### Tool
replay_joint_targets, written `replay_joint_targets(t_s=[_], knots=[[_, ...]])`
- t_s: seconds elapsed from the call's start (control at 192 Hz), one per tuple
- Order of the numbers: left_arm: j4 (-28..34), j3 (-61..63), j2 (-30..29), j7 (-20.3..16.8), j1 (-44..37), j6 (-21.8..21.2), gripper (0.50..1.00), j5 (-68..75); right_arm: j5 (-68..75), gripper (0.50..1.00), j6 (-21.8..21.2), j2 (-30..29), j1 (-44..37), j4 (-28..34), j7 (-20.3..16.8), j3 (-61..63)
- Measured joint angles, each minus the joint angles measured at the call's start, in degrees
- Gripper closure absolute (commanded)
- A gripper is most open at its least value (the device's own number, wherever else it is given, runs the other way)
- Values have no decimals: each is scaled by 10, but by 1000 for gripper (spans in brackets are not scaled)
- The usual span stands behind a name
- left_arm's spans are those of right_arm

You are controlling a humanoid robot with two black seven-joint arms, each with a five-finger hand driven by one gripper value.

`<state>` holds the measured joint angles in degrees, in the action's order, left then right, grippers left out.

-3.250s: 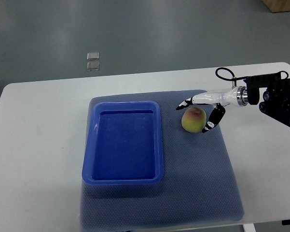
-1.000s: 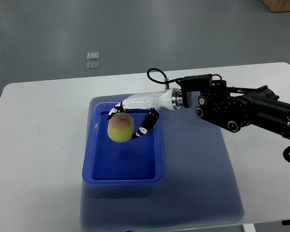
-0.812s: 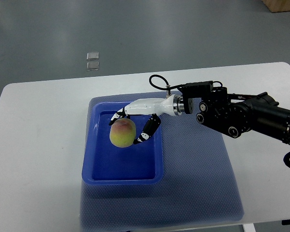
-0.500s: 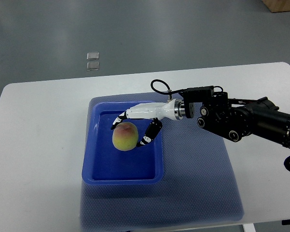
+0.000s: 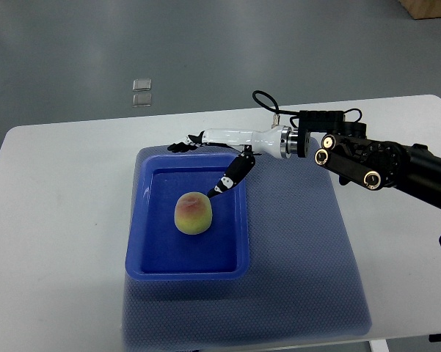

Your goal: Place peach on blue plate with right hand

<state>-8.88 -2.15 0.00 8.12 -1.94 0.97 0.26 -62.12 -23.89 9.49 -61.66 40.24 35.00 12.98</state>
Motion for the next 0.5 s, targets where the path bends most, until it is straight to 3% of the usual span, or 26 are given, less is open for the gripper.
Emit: replay_joint_targets(t_s=[0.094,0.286,0.5], knots=[[0,0,0,0,0,0,500,0,77,576,-41,12,8,-13,0,19],[0,0,0,0,0,0,500,0,236,574,-55,39,59,-37,-10,57],[0,0,0,0,0,0,500,0,486,574,-59,71,123,-50,-130,89]])
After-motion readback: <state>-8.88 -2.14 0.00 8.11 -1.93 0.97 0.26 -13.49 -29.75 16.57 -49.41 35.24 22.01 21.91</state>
